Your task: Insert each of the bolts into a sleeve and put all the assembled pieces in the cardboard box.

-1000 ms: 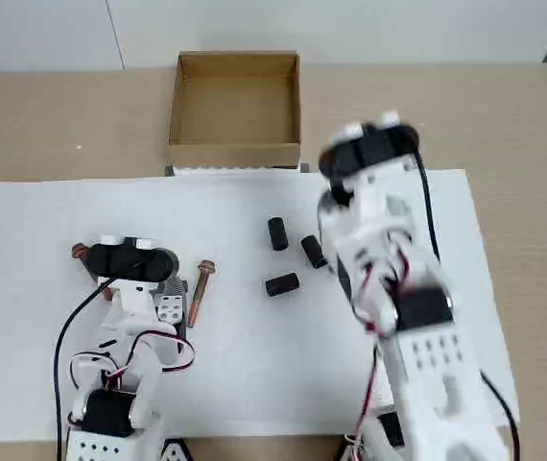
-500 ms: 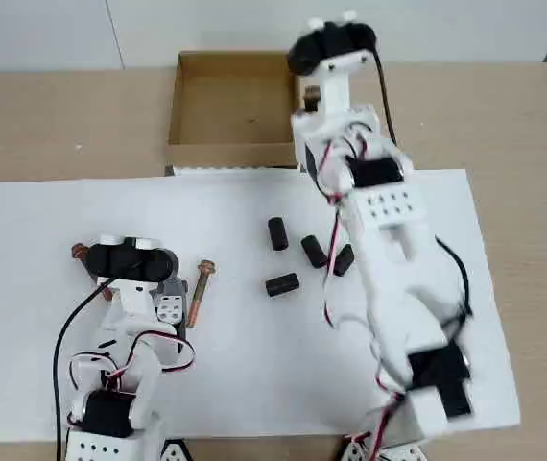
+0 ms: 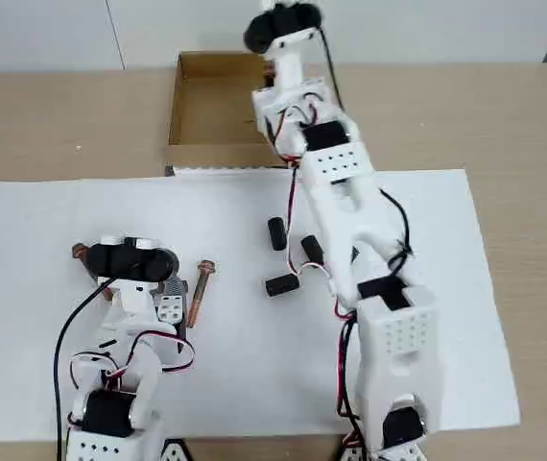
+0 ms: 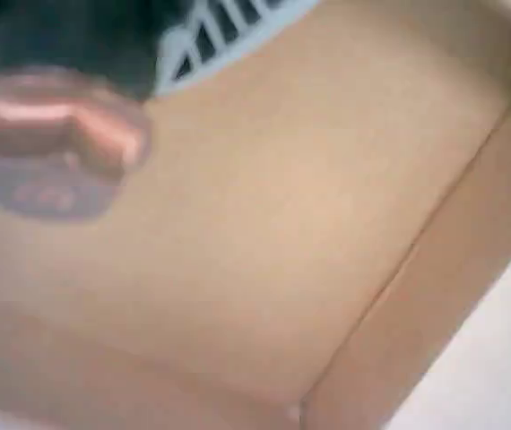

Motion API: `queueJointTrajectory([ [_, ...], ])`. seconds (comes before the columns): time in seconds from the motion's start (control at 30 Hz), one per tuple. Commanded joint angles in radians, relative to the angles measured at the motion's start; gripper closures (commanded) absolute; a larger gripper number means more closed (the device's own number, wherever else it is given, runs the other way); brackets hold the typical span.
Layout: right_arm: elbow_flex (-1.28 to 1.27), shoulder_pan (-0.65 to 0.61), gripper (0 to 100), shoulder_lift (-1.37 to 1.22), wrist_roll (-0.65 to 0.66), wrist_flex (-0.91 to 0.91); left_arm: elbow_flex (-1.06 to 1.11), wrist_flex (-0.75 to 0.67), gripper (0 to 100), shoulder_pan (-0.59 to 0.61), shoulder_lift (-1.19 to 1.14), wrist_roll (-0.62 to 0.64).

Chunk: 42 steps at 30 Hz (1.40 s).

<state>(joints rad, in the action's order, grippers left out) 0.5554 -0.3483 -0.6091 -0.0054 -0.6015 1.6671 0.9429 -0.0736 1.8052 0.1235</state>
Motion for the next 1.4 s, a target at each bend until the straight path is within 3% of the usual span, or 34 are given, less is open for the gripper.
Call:
queueJointTrajectory([
  [0.0, 0.078, -0.007, 97.9, -0.008, 0.003, 0.022, -0.004, 0.002, 99, 0.008, 0.012, -0.003],
  [0.17, 0.078, -0.005, 85.4, -0.044, 0.028, -0.001, -0.002, 0.002, 99, 0.008, 0.012, -0.003],
  [0.7, 0.080, -0.007, 91.7, -0.004, 0.028, -0.024, -0.002, 0.002, 99, 0.008, 0.012, 0.000],
  [0.93, 0.080, -0.004, 95.9, 0.117, 0.210, -0.259, -0.002, 0.002, 99, 0.008, 0.012, 0.000],
  [1.37, 0.080, -0.036, 96.7, 0.332, 0.212, -0.711, -0.002, 0.002, 99, 0.008, 0.012, 0.000],
])
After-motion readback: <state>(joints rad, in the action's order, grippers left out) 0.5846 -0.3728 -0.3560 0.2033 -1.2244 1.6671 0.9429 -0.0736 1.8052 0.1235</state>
